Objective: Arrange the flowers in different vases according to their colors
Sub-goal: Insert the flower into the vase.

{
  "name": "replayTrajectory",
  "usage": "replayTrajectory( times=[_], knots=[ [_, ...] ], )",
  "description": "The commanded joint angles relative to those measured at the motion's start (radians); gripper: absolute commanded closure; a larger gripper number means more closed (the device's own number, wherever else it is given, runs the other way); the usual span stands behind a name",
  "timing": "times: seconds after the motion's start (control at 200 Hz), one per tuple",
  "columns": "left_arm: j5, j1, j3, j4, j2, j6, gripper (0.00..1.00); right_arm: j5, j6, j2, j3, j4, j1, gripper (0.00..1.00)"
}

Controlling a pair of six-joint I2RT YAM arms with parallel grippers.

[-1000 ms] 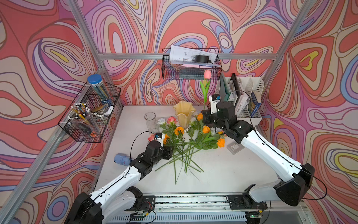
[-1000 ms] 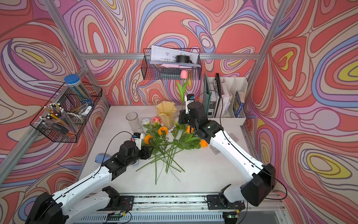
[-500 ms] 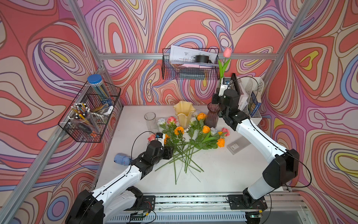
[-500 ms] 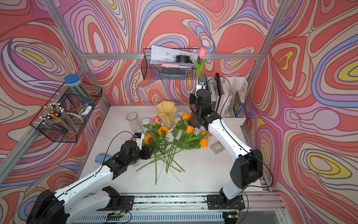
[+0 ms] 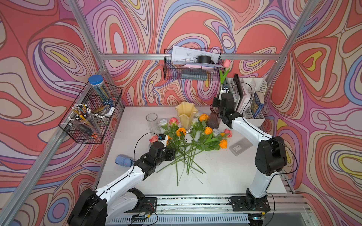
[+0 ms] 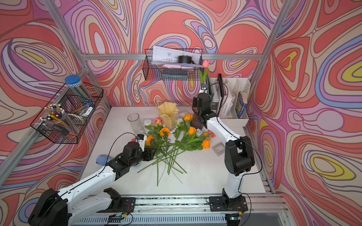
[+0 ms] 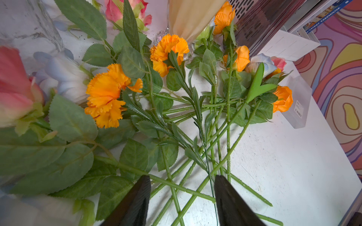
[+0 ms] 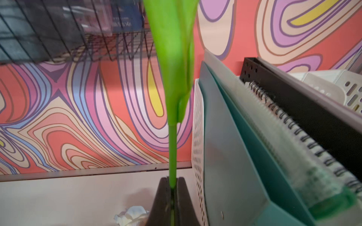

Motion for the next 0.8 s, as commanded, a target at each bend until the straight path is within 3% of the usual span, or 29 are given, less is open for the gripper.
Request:
replayTrajectory(
  times=[0.0, 0.095, 0.275, 0.441, 0.576, 0.796],
  knots=[
    [0.014, 0.003, -0.002, 0.028, 0.004, 0.009, 0.41, -0.033, 0.021, -0.017, -0.056, 0.038, 0.005, 0.90],
    [0.020, 0.003, 0.011, 0.025, 0.012, 0.011, 0.41, -0.045, 0.021, -0.053, -0.093, 0.045, 0.008, 0.61],
    [0.076, 0.003, 0.023, 0.048, 0.032, 0.004, 0.40, -0.050, 0.004, -0.164, -0.113, 0.001, 0.009, 0.37],
    [0.088, 0.003, 0.068, 0.055, 0.038, 0.002, 0.40, -0.138, -0.004, -0.224, -0.070, -0.136, 0.010, 0.27],
    [0.074, 0.003, 0.073, 0.043, 0.023, 0.006, 0.40, -0.198, 0.023, -0.264, -0.074, -0.224, 0.009, 0.27],
    [0.051, 0.003, 0.084, 0.014, 0.006, 0.025, 0.40, -0.304, 0.114, -0.408, -0.218, -0.237, 0.021, 0.30]
  ],
)
